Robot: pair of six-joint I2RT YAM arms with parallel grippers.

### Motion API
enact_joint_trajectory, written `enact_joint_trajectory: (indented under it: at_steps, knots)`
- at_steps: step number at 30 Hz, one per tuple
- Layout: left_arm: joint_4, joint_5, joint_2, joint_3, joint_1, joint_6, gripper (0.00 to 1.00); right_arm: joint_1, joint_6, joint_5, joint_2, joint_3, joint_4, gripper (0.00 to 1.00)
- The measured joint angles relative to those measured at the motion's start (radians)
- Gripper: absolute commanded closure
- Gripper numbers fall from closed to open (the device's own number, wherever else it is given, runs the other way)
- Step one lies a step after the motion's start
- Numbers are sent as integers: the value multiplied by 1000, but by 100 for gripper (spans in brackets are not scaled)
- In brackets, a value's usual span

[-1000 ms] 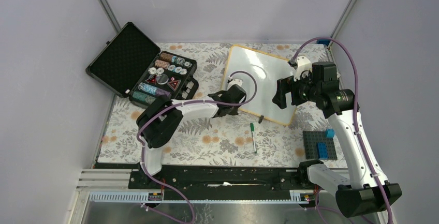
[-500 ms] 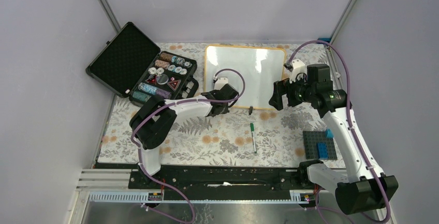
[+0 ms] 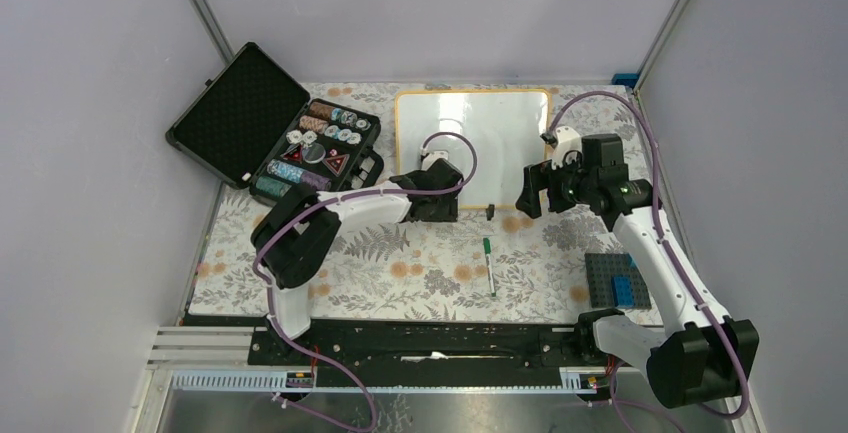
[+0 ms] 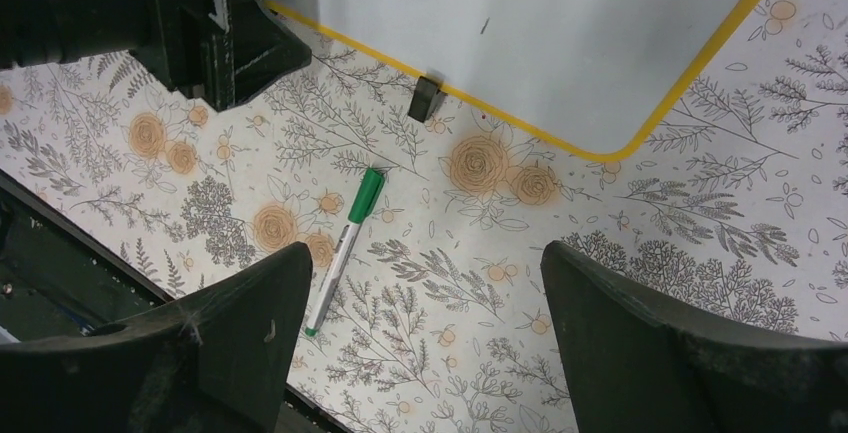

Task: Write a sentence on the whiteboard
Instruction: Adjust the whiteboard stand at the center of the board, then adjust the whiteboard on the whiteboard stand.

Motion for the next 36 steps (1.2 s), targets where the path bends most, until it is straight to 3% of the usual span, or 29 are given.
enact_joint_trajectory:
  at_steps: [6,9,11,18,22,30,36]
  knots:
    - [25,250,-55,-11,9,61,36,30,18,40,33,-36,77,24]
    - [35,381,-94,-17,30,98,26,90,31,93,65,-60,125,28]
    - [31,448,-126,-17,53,131,26,130,37,124,87,-76,153,31]
    - [-3,718,-246,-27,206,271,22,193,43,184,162,-137,275,43]
    - [-38,858,-315,-27,323,350,21,194,38,196,200,-164,346,44]
    - [-32,930,-428,-16,556,430,20,194,29,229,287,-193,480,48]
    - [38,943,-448,-88,590,557,21,194,19,240,365,-196,564,52]
